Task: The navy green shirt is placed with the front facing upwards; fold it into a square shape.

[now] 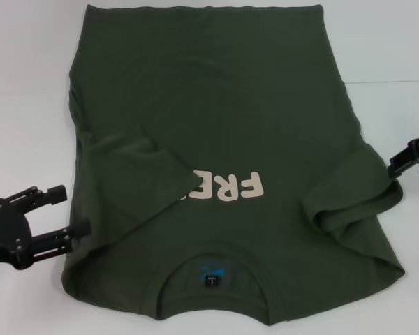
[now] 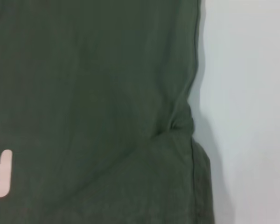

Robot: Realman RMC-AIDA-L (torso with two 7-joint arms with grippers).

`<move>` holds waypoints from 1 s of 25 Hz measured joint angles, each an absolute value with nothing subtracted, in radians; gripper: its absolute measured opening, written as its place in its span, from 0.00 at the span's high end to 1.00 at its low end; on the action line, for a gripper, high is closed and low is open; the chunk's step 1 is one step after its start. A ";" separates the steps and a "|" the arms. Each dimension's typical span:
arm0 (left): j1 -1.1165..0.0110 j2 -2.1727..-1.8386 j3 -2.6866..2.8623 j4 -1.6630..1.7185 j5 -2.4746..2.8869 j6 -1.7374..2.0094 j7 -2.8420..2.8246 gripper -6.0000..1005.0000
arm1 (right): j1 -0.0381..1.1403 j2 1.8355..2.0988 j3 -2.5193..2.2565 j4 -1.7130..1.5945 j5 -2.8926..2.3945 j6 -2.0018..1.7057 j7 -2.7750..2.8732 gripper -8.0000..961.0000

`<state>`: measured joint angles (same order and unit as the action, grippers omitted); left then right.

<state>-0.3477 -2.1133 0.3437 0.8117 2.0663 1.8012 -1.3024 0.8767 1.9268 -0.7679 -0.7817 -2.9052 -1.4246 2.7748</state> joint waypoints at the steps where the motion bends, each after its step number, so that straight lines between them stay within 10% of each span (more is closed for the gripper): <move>1: -0.348 -2.113 0.344 0.811 2.066 1.801 -1.302 0.17 | 0.877 1.930 -0.771 -0.771 -2.909 -1.412 2.775 0.35; 16: -0.358 -2.111 0.344 0.800 2.066 1.787 -1.298 0.17 | 0.877 1.967 -0.815 -0.732 -2.918 -1.293 2.776 0.40; 25: -0.364 -2.112 0.345 0.789 2.069 1.784 -1.297 0.17 | 0.877 1.968 -0.833 -0.689 -2.918 -1.253 2.777 0.60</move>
<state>-0.3638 -2.1120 0.3452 0.7893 2.0689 1.7837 -1.2971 0.8774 1.9682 -0.8325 -0.6891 -2.9177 -1.2526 2.7765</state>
